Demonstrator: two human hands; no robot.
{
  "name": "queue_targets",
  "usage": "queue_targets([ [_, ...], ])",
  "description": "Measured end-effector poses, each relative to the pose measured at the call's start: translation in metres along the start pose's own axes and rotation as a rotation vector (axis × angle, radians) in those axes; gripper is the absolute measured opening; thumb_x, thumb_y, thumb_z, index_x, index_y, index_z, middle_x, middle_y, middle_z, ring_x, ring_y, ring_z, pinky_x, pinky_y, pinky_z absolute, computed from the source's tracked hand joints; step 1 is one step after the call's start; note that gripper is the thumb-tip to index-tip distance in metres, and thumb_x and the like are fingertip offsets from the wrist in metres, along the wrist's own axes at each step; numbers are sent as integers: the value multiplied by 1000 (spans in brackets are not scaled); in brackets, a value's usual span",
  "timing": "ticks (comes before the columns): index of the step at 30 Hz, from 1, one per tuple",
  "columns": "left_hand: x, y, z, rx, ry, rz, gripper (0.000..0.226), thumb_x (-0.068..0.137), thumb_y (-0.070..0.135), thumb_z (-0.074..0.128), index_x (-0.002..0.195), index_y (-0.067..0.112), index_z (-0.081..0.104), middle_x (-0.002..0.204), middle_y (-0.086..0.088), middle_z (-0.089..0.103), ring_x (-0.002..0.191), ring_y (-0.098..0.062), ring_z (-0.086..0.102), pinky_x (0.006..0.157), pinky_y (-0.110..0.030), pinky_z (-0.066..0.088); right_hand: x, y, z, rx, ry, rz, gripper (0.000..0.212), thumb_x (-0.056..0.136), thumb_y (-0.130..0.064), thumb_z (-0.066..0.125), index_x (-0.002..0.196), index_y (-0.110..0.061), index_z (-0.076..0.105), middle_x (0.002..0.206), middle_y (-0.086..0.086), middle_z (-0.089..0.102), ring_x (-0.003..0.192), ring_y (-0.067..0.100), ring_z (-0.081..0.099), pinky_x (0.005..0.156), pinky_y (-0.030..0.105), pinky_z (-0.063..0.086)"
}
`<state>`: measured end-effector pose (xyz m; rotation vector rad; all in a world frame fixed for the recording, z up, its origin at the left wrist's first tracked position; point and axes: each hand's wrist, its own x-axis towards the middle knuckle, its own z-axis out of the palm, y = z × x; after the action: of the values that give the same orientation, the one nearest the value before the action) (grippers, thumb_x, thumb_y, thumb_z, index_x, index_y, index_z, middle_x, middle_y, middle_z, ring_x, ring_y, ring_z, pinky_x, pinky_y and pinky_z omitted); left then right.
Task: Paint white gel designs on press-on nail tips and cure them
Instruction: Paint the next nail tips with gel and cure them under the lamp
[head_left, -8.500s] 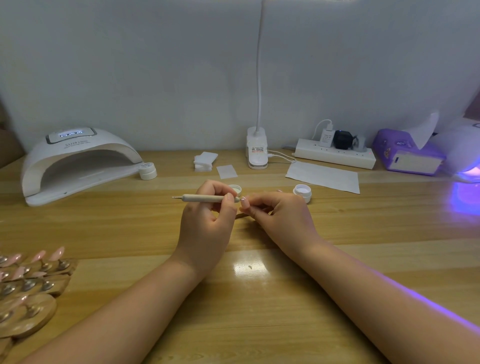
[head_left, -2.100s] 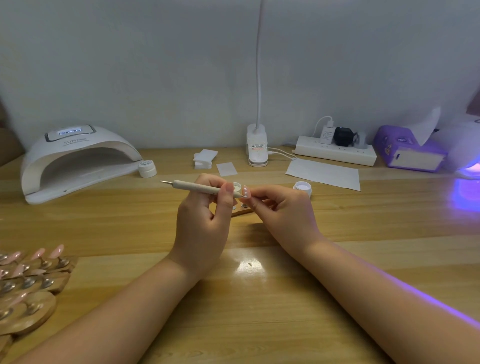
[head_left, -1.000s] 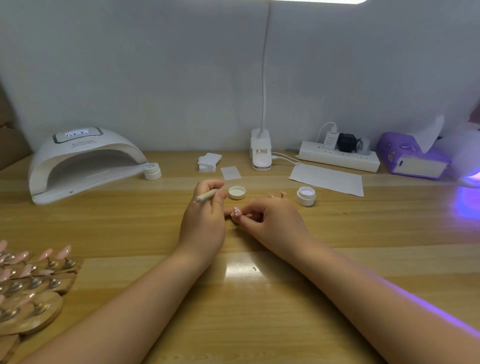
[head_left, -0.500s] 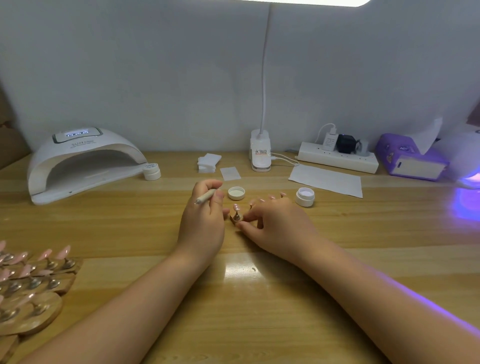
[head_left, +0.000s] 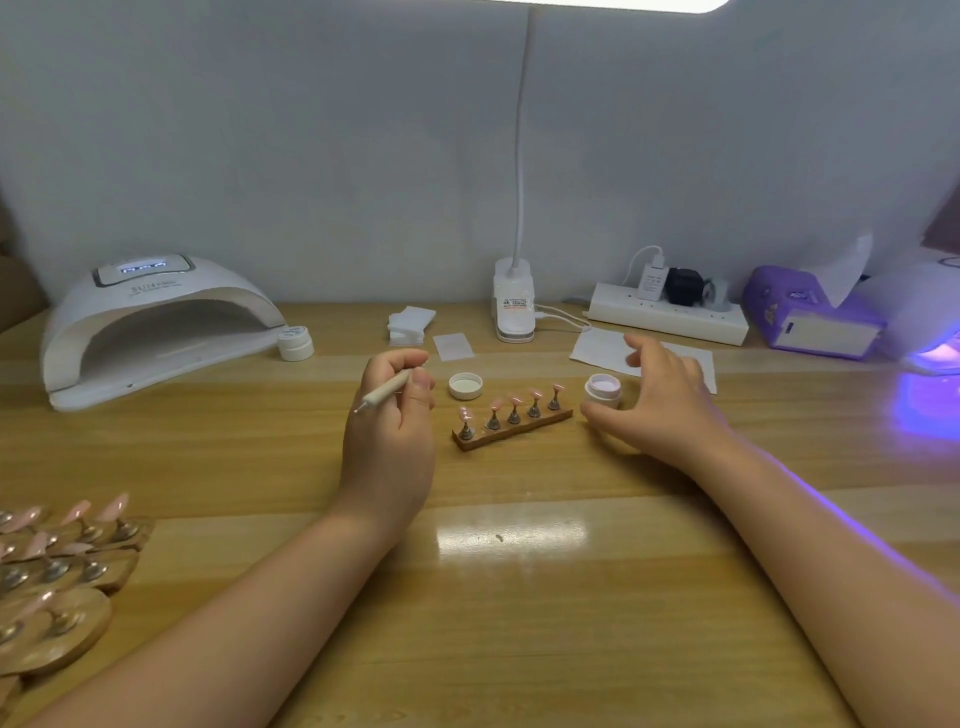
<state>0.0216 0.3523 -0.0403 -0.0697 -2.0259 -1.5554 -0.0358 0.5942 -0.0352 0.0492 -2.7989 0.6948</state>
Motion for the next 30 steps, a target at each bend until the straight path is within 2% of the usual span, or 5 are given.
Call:
queue_targets([
  [9,-4,7,-2,-13,-7,31,13,91,35,43,97,33,54,87,2,63,84,-23,61,78,-43,51,4,7,9,178,-14,-39,81,79,-41,73,146,-24,28,111,-10,58,118,20,49,99,43,44],
  [13,-6,11,-3,-30,-26,62,11,98,27,47,98,34,55,85,4,63,81,-19,61,77,-41,52,4,8,9,250,48,-86,78,78,-37,76,142,-24,34,102,-13,58,106,14,56,89,33,48],
  [18,-8,34,-4,-104,-116,120,16,93,33,45,96,30,60,83,5,65,76,-7,61,67,-16,51,-2,-18,-9,313,324,-408,68,74,-23,81,131,-18,44,99,-10,56,84,4,57,74,18,48],
  [21,-9,52,-3,-137,-135,167,17,93,30,46,92,25,62,84,3,65,72,-13,62,63,-21,50,-10,-42,-22,267,317,-565,69,74,-24,81,131,-15,42,100,-3,60,84,8,57,70,11,46],
  [30,-3,61,-7,-24,-120,206,13,97,16,52,85,20,54,66,-4,60,58,-13,56,49,-16,43,-36,-80,-25,225,190,-713,72,72,-22,83,131,-9,45,98,2,65,80,13,58,71,23,51],
])
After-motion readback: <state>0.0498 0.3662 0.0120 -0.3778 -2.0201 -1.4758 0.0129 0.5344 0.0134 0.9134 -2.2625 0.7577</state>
